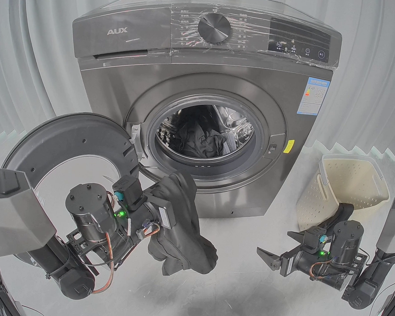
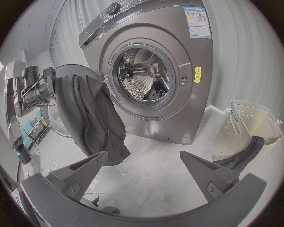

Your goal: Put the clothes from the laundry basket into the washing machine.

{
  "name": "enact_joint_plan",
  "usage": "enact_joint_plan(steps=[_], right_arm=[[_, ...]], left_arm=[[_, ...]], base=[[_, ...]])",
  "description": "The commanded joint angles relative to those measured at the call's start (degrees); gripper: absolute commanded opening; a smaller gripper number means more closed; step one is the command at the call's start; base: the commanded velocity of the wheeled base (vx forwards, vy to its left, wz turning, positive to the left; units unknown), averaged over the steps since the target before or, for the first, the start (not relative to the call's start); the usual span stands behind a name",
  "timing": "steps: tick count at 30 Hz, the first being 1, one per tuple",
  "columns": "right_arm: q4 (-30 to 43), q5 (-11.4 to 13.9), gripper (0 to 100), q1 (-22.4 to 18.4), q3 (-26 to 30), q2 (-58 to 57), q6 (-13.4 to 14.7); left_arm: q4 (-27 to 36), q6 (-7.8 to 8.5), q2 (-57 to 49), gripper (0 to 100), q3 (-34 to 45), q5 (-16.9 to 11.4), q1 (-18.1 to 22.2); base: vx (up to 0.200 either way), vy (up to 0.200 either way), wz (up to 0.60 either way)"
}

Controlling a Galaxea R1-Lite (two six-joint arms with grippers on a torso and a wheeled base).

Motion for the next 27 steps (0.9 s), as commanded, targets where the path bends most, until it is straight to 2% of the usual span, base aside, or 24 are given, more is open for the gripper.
enact_joint_plan(steps=[1, 7, 10, 27], right_arm=[[0.0, 0.0, 100, 0.3, 0.0, 0.1, 0.0], [-0.1, 0.0, 100, 0.4, 0.0, -0.2, 0.0], [0.0, 0.0, 100, 0.6, 0.0, -0.1, 0.0], [0.0, 0.0, 100, 0.8, 0.0, -0.3, 0.0]], left_arm=[[0.0, 0.12, 0.6, 0, 0.3, 0.1, -0.6], [0.0, 0.03, 0.5, 0, 0.6, 0.0, -1.4], [0.0, 0.12, 1.0, 0, 1.1, 0.0, -1.7], [-0.2, 0.21, 0.5, 0, 1.3, 0.1, -2.5]], base=[[0.000, 0.000, 0.00], [0.000, 0.000, 0.00], [0.200, 0.000, 0.00], [0.000, 0.000, 0.00]])
